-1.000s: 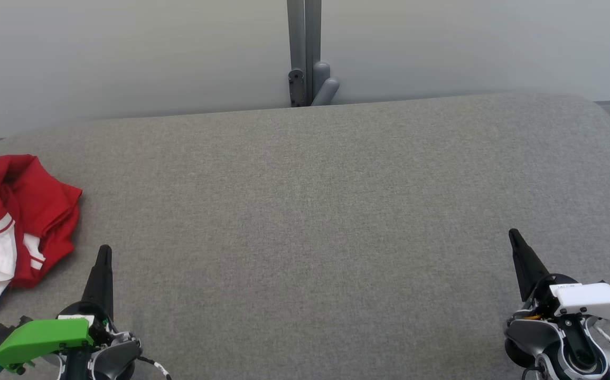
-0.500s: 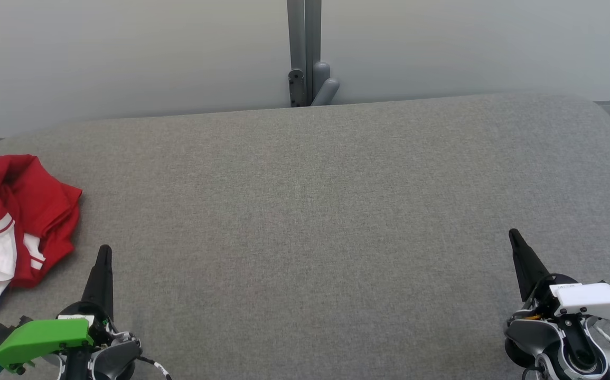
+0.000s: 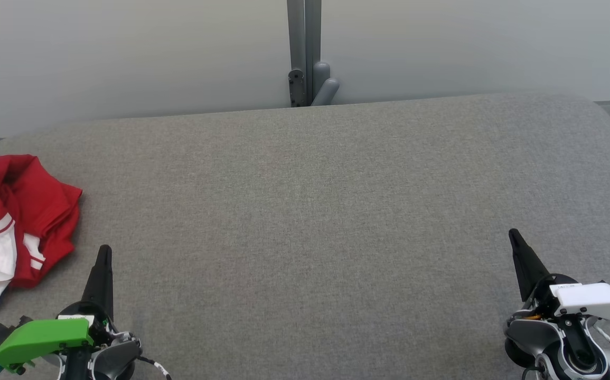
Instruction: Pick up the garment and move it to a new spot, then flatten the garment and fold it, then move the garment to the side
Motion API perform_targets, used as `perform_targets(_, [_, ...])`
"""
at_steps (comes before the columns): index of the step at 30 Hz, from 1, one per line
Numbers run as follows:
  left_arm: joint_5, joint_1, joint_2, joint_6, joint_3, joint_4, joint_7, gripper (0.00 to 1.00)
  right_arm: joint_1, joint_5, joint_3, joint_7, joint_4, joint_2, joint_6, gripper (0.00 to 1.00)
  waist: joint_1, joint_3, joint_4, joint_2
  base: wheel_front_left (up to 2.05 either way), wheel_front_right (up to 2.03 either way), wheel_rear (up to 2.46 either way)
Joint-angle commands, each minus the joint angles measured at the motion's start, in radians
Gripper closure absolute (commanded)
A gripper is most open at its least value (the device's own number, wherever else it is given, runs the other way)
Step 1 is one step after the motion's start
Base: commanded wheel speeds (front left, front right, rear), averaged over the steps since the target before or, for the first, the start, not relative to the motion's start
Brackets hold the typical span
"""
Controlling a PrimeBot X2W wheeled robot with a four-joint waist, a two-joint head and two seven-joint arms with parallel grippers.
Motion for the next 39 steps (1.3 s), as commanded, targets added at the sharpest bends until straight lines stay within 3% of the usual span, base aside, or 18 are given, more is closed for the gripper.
perform_targets(1, [-0.002, -0.007, 0.007, -0.004, 0.001, -0.003, 0.002, 1.0, -0.002, 0.008, -0.001, 0.001, -0.005, -0.005, 0.0, 1.0, 0.0, 0.0, 0.0, -0.0001, 0.0, 0.0, 0.0])
perform_targets(39, [-0.002, -0.007, 0.007, -0.004, 0.001, -0.003, 0.002, 1.0, -0.002, 0.008, -0.001, 0.001, -0.005, -0.005, 0.0, 1.0, 0.0, 0.0, 0.0, -0.0001, 0.0, 0.0, 0.0])
